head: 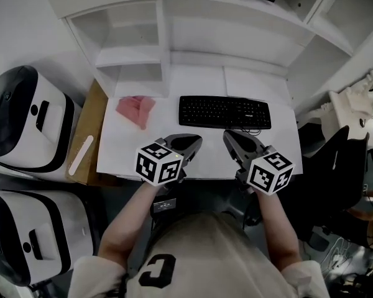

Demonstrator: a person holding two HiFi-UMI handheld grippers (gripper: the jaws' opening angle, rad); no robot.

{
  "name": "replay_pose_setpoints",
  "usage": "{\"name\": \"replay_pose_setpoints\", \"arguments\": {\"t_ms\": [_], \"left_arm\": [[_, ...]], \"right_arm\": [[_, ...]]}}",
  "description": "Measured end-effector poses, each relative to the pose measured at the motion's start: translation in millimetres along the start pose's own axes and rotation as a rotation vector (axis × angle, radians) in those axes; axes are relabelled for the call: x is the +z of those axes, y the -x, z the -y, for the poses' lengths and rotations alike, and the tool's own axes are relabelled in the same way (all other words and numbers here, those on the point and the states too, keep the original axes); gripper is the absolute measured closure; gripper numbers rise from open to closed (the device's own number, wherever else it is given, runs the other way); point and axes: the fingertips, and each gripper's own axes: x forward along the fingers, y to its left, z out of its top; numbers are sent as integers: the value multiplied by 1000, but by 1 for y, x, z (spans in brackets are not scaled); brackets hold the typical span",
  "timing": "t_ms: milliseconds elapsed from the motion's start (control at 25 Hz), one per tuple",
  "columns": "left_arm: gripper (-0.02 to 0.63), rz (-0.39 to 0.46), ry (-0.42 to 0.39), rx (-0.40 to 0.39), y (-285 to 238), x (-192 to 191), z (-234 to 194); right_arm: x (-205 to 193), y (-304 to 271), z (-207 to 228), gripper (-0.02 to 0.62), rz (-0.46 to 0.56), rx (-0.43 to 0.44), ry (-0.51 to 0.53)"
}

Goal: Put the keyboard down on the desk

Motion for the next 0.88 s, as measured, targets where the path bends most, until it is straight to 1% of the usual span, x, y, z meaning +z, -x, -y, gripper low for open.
{"name": "replay_pose_setpoints", "arguments": {"t_ms": [200, 360, 560, 680, 800, 880], "left_arm": [[592, 20, -34, -1, -13, 10, 30], [593, 35, -50, 11, -24, 12, 57], [593, 39, -70, 2, -42, 13, 93], [592, 43, -71, 9, -48, 7, 110], [592, 62, -49, -4, -52, 7, 129], [592, 59, -59, 8, -53, 4, 141]], "right_arm": [[4, 28, 1, 572, 33, 29, 6], [-3, 53, 8, 572, 35, 36, 7], [-11, 84, 15, 572, 35, 44, 17], [-21, 99, 19, 572, 25, 41, 28], [-23, 114, 19, 572, 30, 63, 37], [-27, 123, 18, 572, 26, 76, 42]]}}
